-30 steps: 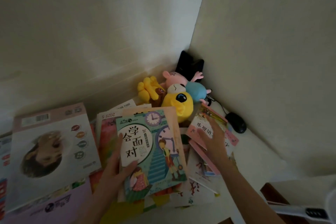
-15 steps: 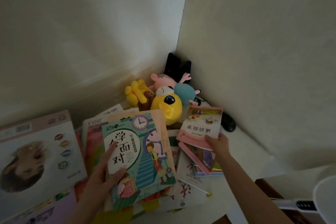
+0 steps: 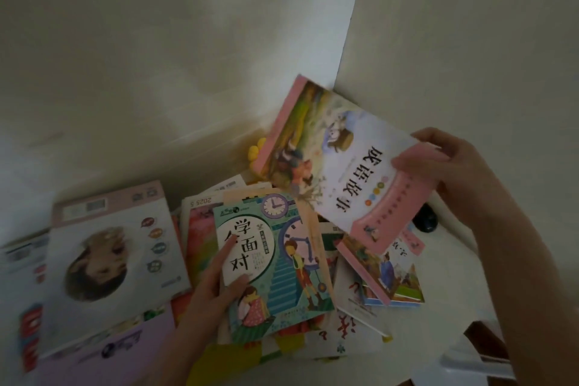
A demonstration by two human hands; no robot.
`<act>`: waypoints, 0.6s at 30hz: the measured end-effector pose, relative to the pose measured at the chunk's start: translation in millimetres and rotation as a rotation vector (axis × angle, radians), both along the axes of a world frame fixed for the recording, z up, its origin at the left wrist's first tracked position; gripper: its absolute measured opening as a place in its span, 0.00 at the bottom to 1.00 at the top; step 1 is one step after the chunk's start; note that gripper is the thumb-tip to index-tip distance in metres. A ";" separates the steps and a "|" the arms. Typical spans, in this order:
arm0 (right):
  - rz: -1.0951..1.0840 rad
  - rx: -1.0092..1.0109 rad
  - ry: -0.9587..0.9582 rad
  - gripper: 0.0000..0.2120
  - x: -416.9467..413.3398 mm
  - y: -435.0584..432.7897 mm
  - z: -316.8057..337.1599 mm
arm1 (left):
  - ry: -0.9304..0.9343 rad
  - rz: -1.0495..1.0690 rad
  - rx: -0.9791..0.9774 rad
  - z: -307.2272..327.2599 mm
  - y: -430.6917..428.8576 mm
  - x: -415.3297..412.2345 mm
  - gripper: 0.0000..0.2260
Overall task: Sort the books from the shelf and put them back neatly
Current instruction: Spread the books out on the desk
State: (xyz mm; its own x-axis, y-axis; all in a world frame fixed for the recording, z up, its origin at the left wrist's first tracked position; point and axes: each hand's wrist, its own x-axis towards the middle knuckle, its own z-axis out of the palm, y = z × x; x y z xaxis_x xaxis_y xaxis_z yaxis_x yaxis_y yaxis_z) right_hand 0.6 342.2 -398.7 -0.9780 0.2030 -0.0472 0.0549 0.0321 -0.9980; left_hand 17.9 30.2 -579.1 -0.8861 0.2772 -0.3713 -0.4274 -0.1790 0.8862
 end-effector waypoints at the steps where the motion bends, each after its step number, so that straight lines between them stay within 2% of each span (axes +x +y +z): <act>1: 0.042 -0.013 -0.022 0.12 -8.7 1.7 0.7 | -0.028 0.024 0.055 6.5 5.1 -2.9 0.19; 3: 0.054 0.041 -0.126 0.13 -33.8 -4.9 -17.6 | -0.105 0.121 0.128 14.3 13.3 -14.9 0.14; 5: 0.043 0.164 -0.243 0.11 -59.1 -17.4 -50.5 | -0.103 0.215 0.265 22.7 2.1 -10.6 0.15; 6: 0.093 0.255 -0.289 0.11 -70.7 -26.2 -67.0 | -0.062 0.193 0.259 28.7 3.1 -11.6 0.15; 8: 0.336 0.588 -0.298 0.13 -87.6 -49.2 -95.8 | -0.034 0.233 0.077 30.7 6.8 -10.9 0.11; 9: 0.416 0.796 -0.265 0.15 -93.5 -61.8 -106.4 | -0.047 0.201 0.083 33.5 10.1 -8.4 0.12; 10: 0.428 0.992 -0.207 0.16 -98.1 -72.8 -115.8 | -0.067 0.159 0.096 30.0 10.6 -7.7 0.21; 12: 0.393 1.244 -0.079 0.21 -104.2 -91.8 -127.4 | 0.016 0.031 0.101 18.7 4.2 2.4 0.46; 13: 0.371 1.324 -0.021 0.27 -102.8 -100.2 -128.5 | 0.031 0.017 0.105 13.0 1.0 2.5 0.51; 15: 0.282 1.299 0.009 0.36 -92.4 -112.1 -129.2 | 0.032 -0.037 0.120 3.5 -4.4 -1.2 0.50; 17: 0.175 1.170 0.003 0.34 -65.2 -119.5 -128.2 | 0.022 -0.046 0.110 -3.0 -8.5 -2.6 0.47; 18: 0.191 1.133 -0.010 0.33 -46.1 -122.8 -131.2 | 0.011 -0.051 0.113 -2.3 -9.5 -1.5 0.48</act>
